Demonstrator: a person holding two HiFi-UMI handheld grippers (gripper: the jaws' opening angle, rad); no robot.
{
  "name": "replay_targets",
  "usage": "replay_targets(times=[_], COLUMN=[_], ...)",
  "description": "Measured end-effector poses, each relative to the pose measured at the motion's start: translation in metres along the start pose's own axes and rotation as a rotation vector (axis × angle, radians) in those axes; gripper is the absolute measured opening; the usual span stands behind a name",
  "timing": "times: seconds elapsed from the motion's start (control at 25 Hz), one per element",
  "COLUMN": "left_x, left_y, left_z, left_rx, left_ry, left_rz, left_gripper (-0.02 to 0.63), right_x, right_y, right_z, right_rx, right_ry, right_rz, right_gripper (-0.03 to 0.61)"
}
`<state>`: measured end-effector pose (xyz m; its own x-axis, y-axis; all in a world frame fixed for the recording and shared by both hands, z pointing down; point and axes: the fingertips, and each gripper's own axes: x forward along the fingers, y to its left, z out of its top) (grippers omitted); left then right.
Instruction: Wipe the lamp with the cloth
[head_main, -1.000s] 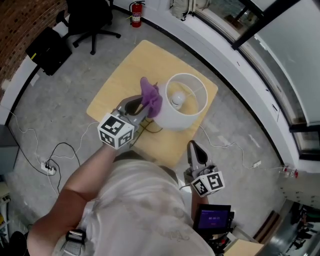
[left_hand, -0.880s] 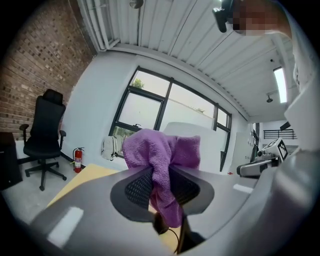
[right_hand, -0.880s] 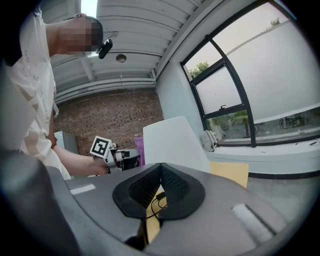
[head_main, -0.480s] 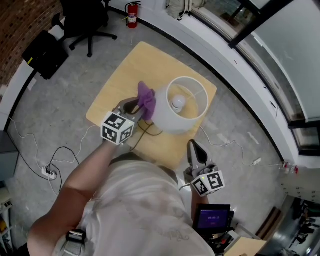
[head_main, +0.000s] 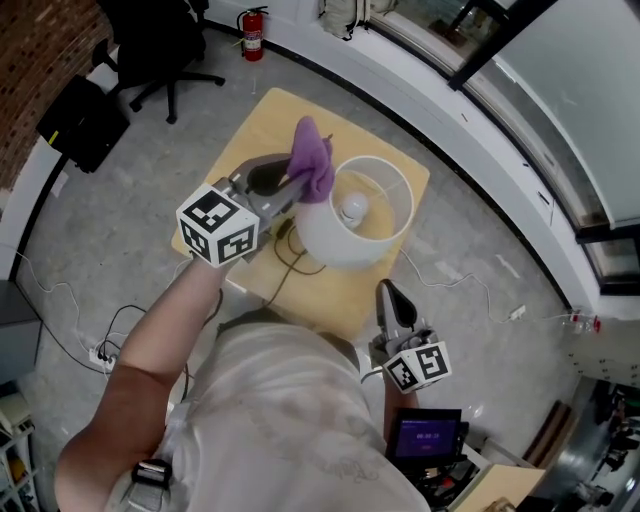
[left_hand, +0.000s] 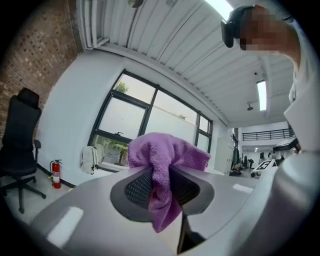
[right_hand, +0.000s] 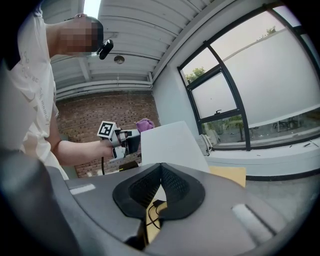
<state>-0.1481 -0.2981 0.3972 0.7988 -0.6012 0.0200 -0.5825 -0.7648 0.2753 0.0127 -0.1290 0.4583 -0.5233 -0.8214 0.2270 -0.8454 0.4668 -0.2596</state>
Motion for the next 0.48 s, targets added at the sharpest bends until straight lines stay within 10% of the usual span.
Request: replay_targets(times=[0.48], left_x=[0.026], left_y=[0.008], left_z=[-0.036], left_rx=[0.008], left_ry=[0.196], left_rz=[-0.247], left_gripper=[0.087], right_x=[-0.017], right_y=[0.000], right_z=[-0.012], right_rx=[0.014], right_ry=[0.011], right_rz=[-0.073], right_gripper=[0.015])
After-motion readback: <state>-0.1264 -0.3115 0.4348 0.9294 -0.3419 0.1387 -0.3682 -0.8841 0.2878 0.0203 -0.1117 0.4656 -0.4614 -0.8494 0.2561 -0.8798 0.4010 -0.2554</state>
